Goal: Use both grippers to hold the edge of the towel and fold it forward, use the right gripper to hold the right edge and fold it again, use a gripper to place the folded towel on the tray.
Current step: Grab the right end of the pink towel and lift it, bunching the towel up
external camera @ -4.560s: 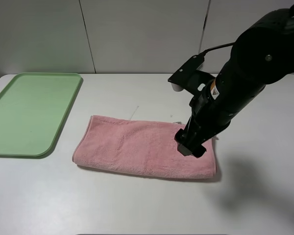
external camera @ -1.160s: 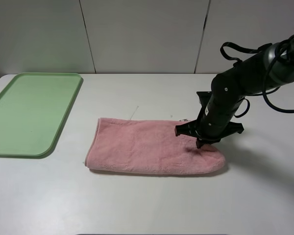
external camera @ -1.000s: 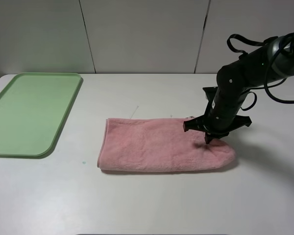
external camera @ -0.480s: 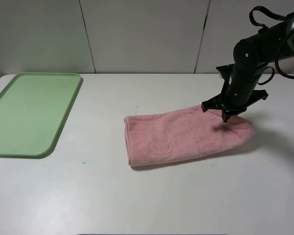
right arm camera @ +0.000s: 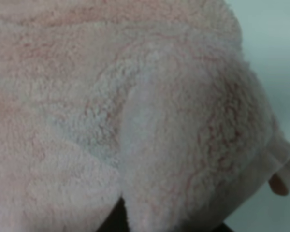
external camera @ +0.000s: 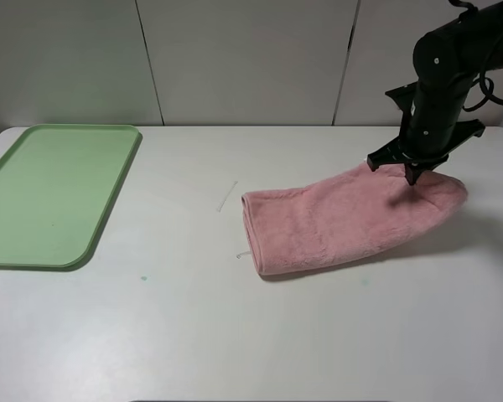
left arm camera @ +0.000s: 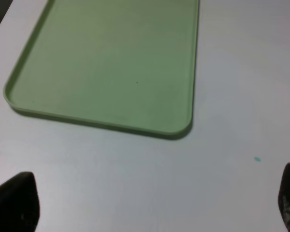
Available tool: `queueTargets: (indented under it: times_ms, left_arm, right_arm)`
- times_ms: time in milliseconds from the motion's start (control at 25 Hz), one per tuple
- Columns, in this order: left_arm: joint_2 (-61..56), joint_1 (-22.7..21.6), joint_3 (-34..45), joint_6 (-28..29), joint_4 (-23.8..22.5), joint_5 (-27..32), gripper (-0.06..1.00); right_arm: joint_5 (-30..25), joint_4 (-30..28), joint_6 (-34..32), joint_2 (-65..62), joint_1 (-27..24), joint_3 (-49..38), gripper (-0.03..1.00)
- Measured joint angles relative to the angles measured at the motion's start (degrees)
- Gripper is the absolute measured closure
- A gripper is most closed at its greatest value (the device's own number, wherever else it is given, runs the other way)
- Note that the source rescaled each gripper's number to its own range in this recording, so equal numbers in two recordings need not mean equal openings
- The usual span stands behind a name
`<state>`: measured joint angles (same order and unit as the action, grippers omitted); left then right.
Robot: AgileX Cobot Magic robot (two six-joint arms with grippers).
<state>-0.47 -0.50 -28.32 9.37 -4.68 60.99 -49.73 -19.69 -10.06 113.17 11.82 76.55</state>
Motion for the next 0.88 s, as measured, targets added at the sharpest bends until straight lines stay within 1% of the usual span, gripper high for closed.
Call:
queueTargets:
  times_ms: [160, 320, 560, 640, 880]
  left_arm:
    - [0.00, 0.00, 0.00, 0.00, 0.00, 0.00, -0.06]
    - [0.00, 0.00, 0.00, 0.00, 0.00, 0.00, -0.06]
    - [0.00, 0.00, 0.00, 0.00, 0.00, 0.00, -0.06]
    - [0.00, 0.00, 0.00, 0.00, 0.00, 0.00, -0.06]
    - [0.00, 0.00, 0.00, 0.00, 0.00, 0.00, -0.06]
  right_arm:
    - [-5.02, -1.30, 1.14, 0.00, 0.00, 5.12, 0.90]
    - [-10.63, -1.33, 2.85, 0.00, 0.00, 9.88, 0.90]
    - [-18.25, -1.37, 5.95, 0.00, 0.00, 14.34, 0.90]
    - [-19.49, -1.32, 6.24, 0.00, 0.00, 15.70, 0.90]
    - [-19.57, -0.74, 6.62, -1.92, 0.00, 17.53, 0.90]
